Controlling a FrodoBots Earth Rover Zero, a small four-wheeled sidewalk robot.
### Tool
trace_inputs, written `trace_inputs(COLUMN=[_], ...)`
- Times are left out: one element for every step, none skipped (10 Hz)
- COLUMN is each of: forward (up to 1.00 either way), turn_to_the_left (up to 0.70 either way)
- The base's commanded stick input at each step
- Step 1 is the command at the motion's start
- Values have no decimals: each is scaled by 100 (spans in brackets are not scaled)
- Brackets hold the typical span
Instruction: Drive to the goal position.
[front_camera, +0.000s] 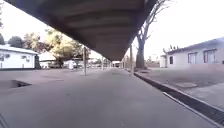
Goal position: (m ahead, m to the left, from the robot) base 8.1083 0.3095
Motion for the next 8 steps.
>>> trace_inputs(forward=[70,70,70,70,70,70,70,70], turn_to_the_left=[0,0,0,0,0,0,0,0])
